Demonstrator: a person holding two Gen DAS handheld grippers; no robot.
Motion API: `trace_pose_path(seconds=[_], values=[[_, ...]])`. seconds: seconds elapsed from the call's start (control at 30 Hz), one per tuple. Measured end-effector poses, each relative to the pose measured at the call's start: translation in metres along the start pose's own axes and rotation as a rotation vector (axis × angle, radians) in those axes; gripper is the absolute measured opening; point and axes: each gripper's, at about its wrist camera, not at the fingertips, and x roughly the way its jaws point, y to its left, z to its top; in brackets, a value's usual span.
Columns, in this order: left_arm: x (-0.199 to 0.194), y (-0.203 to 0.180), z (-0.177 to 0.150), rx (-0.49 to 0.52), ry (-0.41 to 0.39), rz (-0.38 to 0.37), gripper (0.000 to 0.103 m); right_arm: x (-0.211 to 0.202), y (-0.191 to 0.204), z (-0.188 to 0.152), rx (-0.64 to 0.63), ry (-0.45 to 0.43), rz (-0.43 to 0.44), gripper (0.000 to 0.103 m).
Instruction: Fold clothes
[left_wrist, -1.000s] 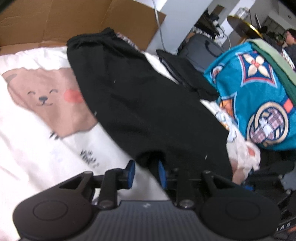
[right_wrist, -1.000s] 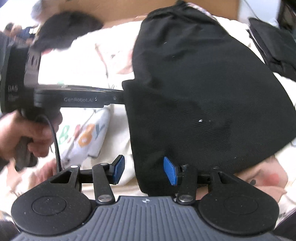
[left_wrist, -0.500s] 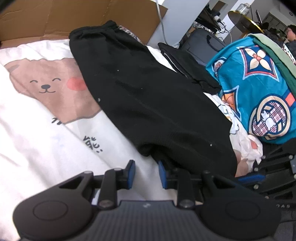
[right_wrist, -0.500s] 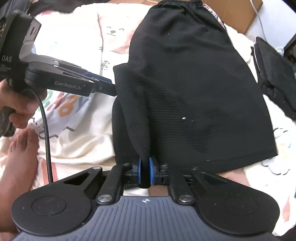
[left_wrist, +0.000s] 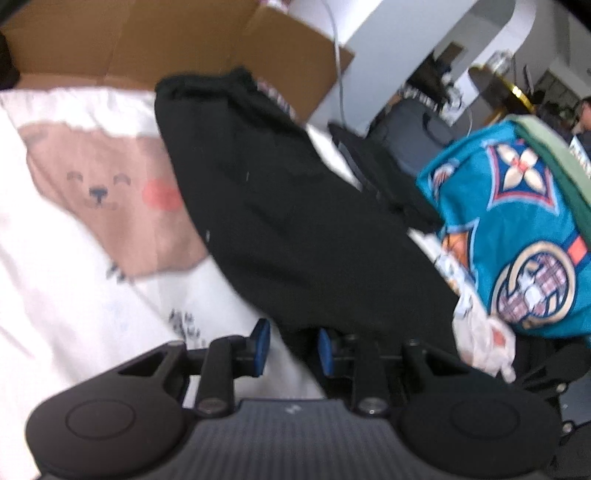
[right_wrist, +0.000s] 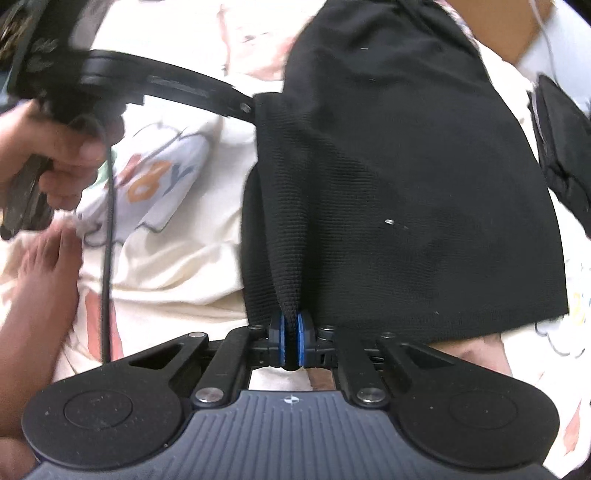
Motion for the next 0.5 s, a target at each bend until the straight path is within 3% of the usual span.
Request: trace_pose_path(seconds=[0.23, 0.5], values=[[-0.004, -0.003, 0.004, 0.065, 0.002, 0.071, 0.029, -0.013, -0.023, 0.0, 0.05, -0.036, -0.027, 0.004], [-0.016, 0.013, -0.011, 0.05, 0.013, 0.126, 0.029, -0.003, -0.025, 0.002, 0.04, -0.024, -0.011, 0.004]])
